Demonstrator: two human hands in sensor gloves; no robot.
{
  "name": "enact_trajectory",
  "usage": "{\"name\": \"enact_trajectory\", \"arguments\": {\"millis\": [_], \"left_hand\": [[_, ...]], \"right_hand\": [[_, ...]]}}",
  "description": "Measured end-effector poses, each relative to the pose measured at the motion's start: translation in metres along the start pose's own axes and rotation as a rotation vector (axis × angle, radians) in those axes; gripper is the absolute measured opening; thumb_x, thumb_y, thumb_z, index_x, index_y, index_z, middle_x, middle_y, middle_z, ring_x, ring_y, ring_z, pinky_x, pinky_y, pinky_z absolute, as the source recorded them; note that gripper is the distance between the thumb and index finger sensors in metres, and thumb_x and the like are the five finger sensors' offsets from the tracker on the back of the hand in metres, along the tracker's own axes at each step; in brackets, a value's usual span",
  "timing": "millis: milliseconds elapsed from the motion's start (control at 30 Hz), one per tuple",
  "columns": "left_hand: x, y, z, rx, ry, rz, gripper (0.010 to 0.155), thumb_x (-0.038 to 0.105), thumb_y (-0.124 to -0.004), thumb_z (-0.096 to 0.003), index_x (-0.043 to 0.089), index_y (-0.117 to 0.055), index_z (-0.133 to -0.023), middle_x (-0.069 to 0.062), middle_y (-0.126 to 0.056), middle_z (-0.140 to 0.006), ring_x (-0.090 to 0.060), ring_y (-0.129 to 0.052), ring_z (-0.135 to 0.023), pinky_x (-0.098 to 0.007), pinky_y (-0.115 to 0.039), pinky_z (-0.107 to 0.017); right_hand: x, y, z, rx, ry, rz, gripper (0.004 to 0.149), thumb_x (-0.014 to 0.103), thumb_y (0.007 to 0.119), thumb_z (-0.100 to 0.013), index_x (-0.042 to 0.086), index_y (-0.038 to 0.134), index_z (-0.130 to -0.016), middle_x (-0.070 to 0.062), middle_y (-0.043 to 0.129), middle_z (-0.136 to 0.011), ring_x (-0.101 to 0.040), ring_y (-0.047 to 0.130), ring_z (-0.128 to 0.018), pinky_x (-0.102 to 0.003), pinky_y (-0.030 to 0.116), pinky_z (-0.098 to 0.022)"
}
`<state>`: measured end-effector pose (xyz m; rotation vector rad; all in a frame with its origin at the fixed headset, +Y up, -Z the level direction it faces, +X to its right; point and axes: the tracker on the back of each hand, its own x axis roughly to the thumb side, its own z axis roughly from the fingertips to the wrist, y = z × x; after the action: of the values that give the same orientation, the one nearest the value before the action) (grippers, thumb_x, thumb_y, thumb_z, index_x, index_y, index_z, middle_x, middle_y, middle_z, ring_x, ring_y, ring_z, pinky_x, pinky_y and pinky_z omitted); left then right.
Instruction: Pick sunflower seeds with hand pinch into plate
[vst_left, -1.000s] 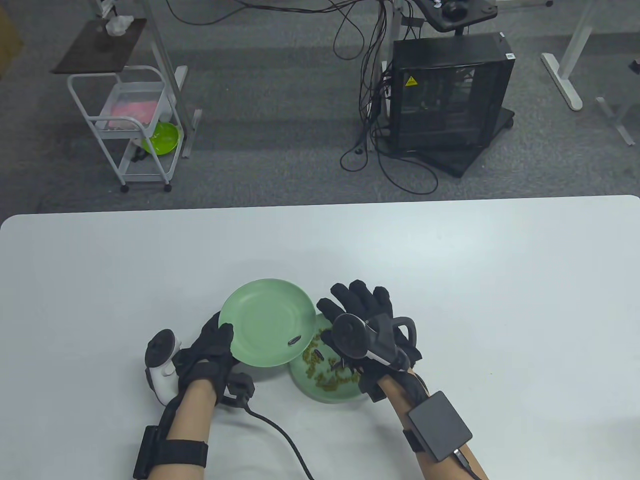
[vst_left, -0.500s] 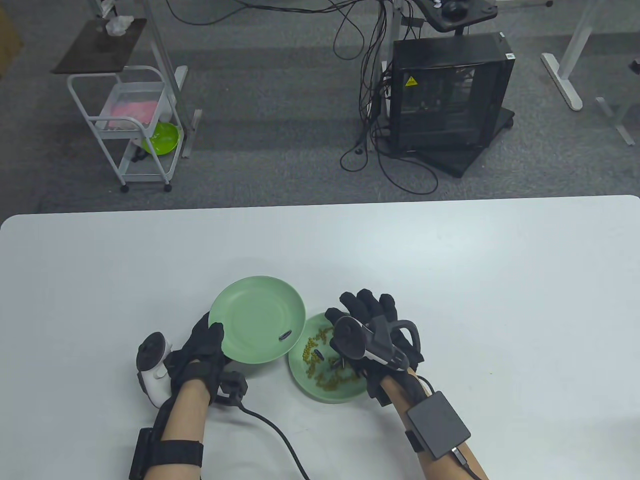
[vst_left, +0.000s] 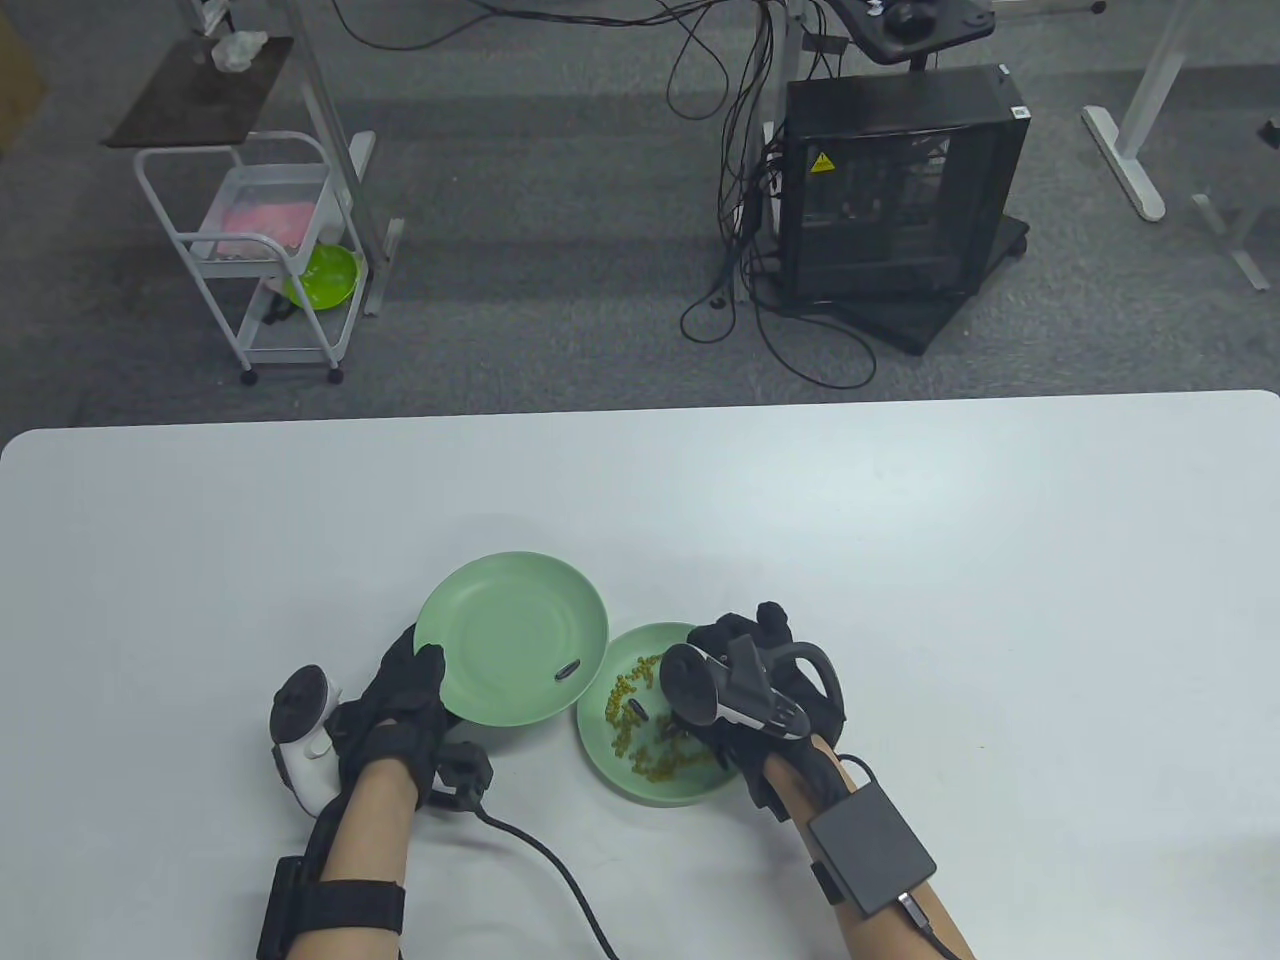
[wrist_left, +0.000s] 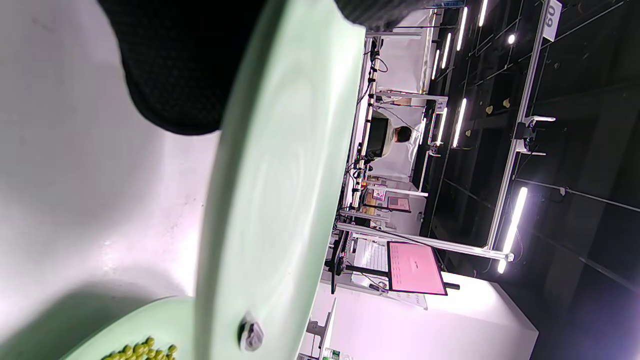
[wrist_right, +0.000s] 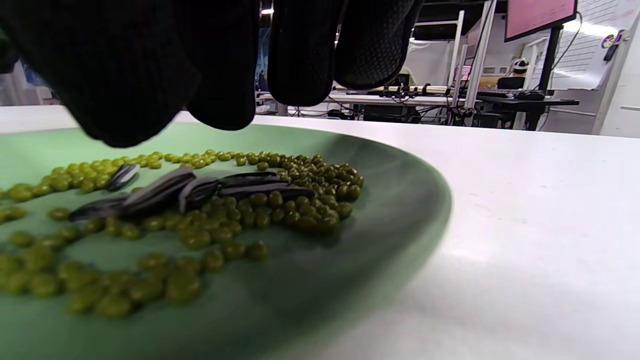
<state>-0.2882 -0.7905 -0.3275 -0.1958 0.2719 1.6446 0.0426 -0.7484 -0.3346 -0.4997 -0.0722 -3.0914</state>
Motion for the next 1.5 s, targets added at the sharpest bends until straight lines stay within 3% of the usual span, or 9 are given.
{"name": "enact_trajectory", "arguments": {"millis": [533,1500], "left_hand": [[0.000,0.001,-0.001,-0.003,-0.001,-0.001,0.067,0.031,-0.063,-0.0522,0.006,-0.034,-0.108,-0.019,-0.064,-0.097,-0.026,-0.096,-0.072,-0.039,-0.090,-0.048],[-0.001,-0.001,-0.001,-0.009,0.008,-0.004,0.068,0.032,-0.064,-0.0522,0.006,-0.035,-0.107,-0.020,-0.064,-0.097,-0.027,-0.096,-0.072,-0.040,-0.089,-0.047]], "right_hand": [[0.016,0.010,0.001,0.059,-0.061,0.141,0.054,0.057,0.084,-0.028,0.045,0.079,-0.080,0.015,0.083,-0.087,-0.018,0.083,-0.089,-0.063,0.048,-0.074],[0.021,0.012,0.002,0.001,-0.073,0.151,0.049,0.054,0.085,-0.026,0.041,0.080,-0.073,0.016,0.090,-0.075,-0.012,0.092,-0.077,-0.059,0.055,-0.074]]}}
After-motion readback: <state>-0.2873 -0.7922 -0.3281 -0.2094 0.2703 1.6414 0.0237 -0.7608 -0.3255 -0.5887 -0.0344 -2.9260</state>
